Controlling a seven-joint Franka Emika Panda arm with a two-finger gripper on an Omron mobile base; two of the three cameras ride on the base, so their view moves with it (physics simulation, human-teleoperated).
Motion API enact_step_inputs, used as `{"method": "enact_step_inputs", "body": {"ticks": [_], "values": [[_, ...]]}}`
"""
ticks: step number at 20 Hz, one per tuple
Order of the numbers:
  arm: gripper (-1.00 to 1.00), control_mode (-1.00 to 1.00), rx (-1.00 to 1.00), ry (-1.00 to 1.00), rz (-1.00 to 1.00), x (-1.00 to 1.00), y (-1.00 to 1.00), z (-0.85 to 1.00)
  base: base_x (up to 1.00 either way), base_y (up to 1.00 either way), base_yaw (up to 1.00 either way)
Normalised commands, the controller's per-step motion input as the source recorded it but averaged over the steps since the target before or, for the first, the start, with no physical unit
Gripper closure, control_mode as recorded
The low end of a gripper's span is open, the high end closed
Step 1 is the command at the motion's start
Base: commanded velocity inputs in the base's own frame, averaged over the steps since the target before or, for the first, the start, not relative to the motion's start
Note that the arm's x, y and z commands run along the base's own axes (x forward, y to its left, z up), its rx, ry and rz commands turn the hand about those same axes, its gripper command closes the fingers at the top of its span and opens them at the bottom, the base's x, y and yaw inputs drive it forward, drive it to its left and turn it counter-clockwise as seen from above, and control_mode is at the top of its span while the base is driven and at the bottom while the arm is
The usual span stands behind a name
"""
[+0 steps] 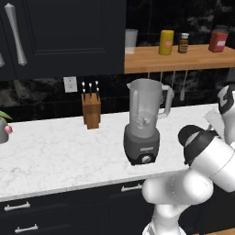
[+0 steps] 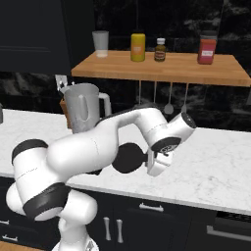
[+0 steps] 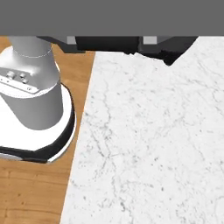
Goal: Close the lid blender by securely placing the lid on top.
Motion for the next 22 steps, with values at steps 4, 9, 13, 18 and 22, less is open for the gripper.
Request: {"method": "enact_step_inputs", "body": {"ticks": [4,9,13,18,22], "values": [[1.00,-1.00,0.08,0.00,-0.07,-0.52,0.00,1.00,0.00,0.00,0.00],[1.00,-1.00,0.03,0.00,-0.07,-0.36,0.01,1.00,0.00,0.00,0.00],[1.00,-1.00,0.03,0.01,-0.04,-0.26,0.00,1.00,0.00,0.00,0.00],[1.00,-1.00,0.00,0.07,-0.01,-0.05,0.26,1.00,0.00,0.00,0.00],[1.00,-1.00,0.00,0.08,0.00,0.00,0.45,1.00,0.00,0.00,0.00]]}}
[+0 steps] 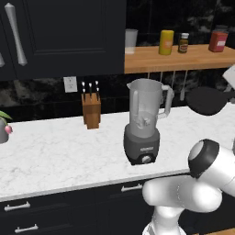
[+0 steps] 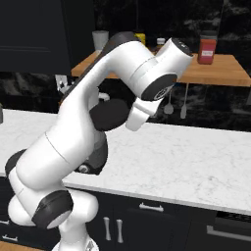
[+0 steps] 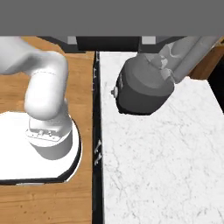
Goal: Close the lid blender by securely placing the lid on top.
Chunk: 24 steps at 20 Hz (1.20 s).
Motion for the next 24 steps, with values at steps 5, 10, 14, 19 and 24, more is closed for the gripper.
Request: {"method": "enact_step_inputs", "body": {"ticks": [5,10,14,19,24], "values": [[1.00,-1.00,0.00,0.05,0.00,0.00,0.30,1.00,0.00,0.00,0.00],[1.00,-1.00,-0.01,0.09,0.00,0.30,0.71,0.71,0.00,0.00,0.00],[1.00,-1.00,-0.04,0.03,-0.05,0.51,0.94,-0.04,0.00,0.00,0.00],[1.00,-1.00,-0.03,0.00,-0.06,0.37,0.67,-0.31,0.00,0.00,0.00],[1.00,-1.00,-0.03,0.01,-0.06,0.22,0.56,-0.36,0.00,0.00,0.00]]}}
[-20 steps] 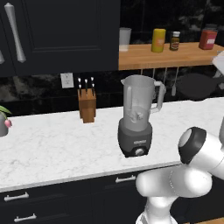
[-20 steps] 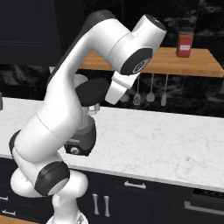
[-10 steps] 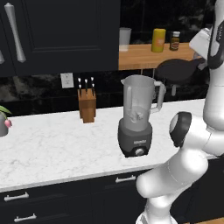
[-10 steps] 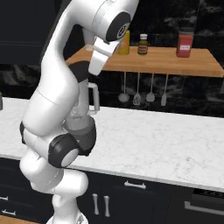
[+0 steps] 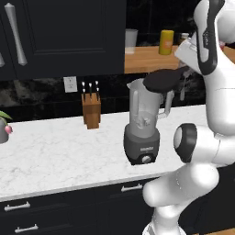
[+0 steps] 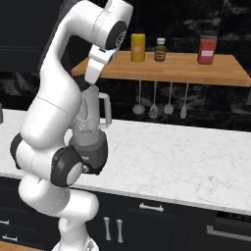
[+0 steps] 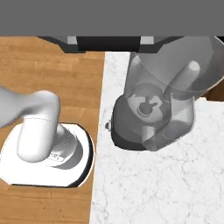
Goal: Close the lid blender by securely placing the lid on top.
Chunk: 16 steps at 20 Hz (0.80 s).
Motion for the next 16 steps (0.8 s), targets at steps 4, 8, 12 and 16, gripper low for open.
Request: {"method": "enact_step_inputs", "body": {"ticks": [4,8,12,16], "values": [[1.00,-1.00,-0.04,0.01,-0.07,0.11,0.54,-0.44,0.00,0.00,0.00],[1.00,-1.00,0.00,0.00,-0.07,0.30,0.08,-0.17,0.00,0.00,0.00],[1.00,-1.00,0.03,0.00,-0.12,0.40,-0.18,0.11,0.00,0.00,0.00],[1.00,-1.00,0.01,0.00,-0.18,0.59,-0.29,0.01,0.00,0.00,0.00]]}}
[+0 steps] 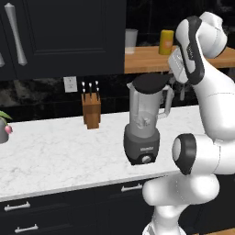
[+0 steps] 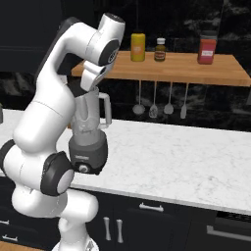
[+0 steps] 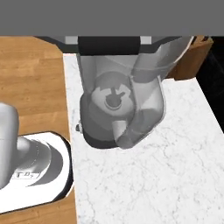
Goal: Close the lid blender by securely placing the lid on top.
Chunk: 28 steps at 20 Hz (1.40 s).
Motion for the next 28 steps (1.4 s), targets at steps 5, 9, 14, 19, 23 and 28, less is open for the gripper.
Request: {"method": "enact_step_inputs", "body": {"ticks": [5,9,14,19,23,28], "values": [[1.00,-1.00,0.00,0.00,-0.16,0.52,-0.09,-0.05,0.00,0.00,0.00],[1.00,-1.00,0.00,0.00,-0.08,0.30,0.09,-0.24,0.00,0.00,0.00],[1.00,-1.00,0.00,0.00,-0.03,0.20,0.32,-0.35,0.00,0.00,0.00],[1.00,-1.00,0.00,0.06,0.00,0.25,0.59,-0.40,0.00,0.00,0.00],[1.00,-1.00,0.00,0.05,0.00,0.18,0.19,-0.15,0.00,0.00,0.00],[1.00,-1.00,0.09,0.14,0.08,0.00,0.00,0.20,0.00,0.00,0.00]]}}
